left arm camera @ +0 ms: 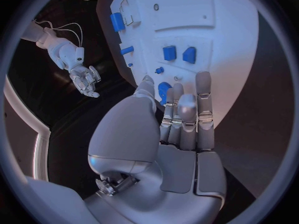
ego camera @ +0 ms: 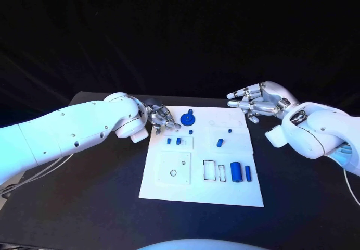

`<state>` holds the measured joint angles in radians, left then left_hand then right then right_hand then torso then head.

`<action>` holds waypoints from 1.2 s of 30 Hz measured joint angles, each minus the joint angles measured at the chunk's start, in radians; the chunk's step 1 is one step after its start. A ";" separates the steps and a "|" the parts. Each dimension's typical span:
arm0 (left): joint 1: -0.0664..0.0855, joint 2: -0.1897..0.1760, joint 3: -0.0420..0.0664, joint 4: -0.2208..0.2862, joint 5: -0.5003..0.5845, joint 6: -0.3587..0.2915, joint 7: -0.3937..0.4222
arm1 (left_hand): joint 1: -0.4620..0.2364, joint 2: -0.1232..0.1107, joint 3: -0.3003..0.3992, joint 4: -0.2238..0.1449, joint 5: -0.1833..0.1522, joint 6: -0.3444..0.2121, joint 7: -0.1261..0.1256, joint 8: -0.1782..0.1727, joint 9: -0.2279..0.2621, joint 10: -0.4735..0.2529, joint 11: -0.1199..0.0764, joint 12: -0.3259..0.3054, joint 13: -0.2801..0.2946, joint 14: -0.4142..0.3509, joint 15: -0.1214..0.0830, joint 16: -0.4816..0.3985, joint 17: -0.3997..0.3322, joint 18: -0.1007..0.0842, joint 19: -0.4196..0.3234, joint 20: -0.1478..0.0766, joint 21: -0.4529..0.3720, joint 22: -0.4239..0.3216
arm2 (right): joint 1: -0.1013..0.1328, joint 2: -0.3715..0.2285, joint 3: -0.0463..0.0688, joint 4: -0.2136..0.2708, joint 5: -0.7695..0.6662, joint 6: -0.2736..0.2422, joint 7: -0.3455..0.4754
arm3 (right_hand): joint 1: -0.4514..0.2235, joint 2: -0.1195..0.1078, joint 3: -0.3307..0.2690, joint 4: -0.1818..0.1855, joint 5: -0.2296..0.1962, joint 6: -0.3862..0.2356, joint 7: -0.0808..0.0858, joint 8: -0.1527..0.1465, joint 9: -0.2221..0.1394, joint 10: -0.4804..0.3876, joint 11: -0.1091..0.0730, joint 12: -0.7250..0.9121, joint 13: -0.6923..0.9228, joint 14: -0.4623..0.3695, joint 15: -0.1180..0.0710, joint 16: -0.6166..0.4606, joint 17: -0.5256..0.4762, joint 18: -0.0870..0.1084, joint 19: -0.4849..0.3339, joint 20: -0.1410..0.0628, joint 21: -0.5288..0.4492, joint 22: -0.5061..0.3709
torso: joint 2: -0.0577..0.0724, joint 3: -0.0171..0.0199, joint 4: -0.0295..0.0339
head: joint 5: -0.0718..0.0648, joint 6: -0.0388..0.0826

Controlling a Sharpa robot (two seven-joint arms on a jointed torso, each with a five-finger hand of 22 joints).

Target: Assemble the parts on the task board

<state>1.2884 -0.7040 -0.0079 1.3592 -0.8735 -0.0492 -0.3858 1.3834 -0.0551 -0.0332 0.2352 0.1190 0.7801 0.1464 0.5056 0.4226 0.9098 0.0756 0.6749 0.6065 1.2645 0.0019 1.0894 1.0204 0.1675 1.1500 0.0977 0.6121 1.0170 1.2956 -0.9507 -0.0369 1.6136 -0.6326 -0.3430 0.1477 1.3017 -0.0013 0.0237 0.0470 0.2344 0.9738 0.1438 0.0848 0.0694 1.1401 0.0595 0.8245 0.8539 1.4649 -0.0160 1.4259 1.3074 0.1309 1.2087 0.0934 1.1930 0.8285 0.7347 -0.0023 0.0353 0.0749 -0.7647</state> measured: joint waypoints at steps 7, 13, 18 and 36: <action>-0.003 0.044 -0.018 -0.018 -0.047 -0.071 0.179 | 0.153 -0.007 0.052 -0.047 -0.030 0.031 0.015 -0.081 -0.099 -0.023 0.015 -0.120 -0.145 -0.151 0.025 -0.184 -0.207 0.004 -0.050 0.031 -0.102 -0.070 | 0.000 0.006 0.000 -0.010 0.000 0.000 0.000 | 0.000 0.000 0.000 0.000 0.000 0.000 0.000 0.000 0.000 0.000 0.000 0.000 -0.003 0.000 0.000 -0.006 0.000 0.000 -0.004 -0.004 0.000 -0.003 | 0.001 -0.0012 -0.0009 | -0.009 0.007; -0.006 0.082 -0.028 -0.039 -0.197 -0.136 0.289 | 0.184 -0.025 0.068 -0.055 -0.030 0.090 -0.001 -0.166 -0.194 0.011 0.017 -0.213 -0.286 -0.140 0.020 -0.201 -0.271 0.004 -0.026 0.027 -0.128 -0.101 | 0.000 0.008 0.000 -0.015 0.000 0.000 0.000 | 0.000 0.000 0.000 0.000 0.000 0.000 0.000 0.000 0.000 0.000 0.000 -0.001 -0.005 0.000 0.000 -0.006 0.000 0.000 -0.004 -0.004 -0.002 -0.005 | 0.001 -0.0012 -0.0005 | -0.015 0.012; -0.013 0.118 -0.037 -0.063 -0.347 -0.154 0.307 | 0.189 -0.031 0.078 -0.053 -0.030 0.122 -0.008 -0.204 -0.236 0.034 0.012 -0.243 -0.351 -0.086 0.013 -0.158 -0.261 0.004 0.012 0.020 -0.128 -0.110 | 0.000 0.010 0.000 -0.015 0.000 0.000 0.000 | 0.000 0.000 0.000 0.000 0.000 0.000 0.000 0.000 0.000 0.000 0.000 -0.004 -0.006 0.000 0.000 -0.006 0.000 0.000 -0.004 -0.004 -0.004 -0.005 | 0.002 -0.0012 -0.0005 | -0.018 0.016; -0.047 0.186 -0.042 -0.114 -0.608 -0.127 0.257 | 0.173 -0.068 0.111 -0.040 -0.030 0.227 -0.022 -0.282 -0.309 0.141 -0.006 -0.307 -0.479 0.148 -0.006 0.201 0.088 -0.016 0.197 -0.001 0.156 0.069 | -0.001 0.010 0.000 -0.013 0.000 -0.002 0.004 | 0.004 0.004 0.000 0.000 0.000 0.000 0.000 0.000 0.000 0.001 0.001 -0.004 -0.006 0.000 0.000 -0.006 0.001 0.000 -0.004 -0.004 -0.004 -0.004 | 0.001 -0.0008 0.0001 | -0.026 0.014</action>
<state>1.2417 -0.5176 -0.0495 1.2452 -1.4810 -0.1764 -0.1283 1.5563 -0.1227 0.0778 0.1956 0.0887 1.0068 0.1243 0.2238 0.1140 1.0510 0.0695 0.3679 0.1278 1.4127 -0.0046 1.2909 1.1079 0.1515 1.3473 0.0971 0.7677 1.0862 1.2951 -0.9403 -0.0371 1.6008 -0.6326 -0.3448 0.1513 1.3056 0.0026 0.0236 0.0470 0.2344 0.9738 0.1438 0.0848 0.0695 1.1411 0.0605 0.8207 0.8483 1.4649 -0.0160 1.4202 1.3080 0.1309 1.2051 0.0897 1.1890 0.8241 0.7361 -0.0031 0.0354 0.0485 -0.7508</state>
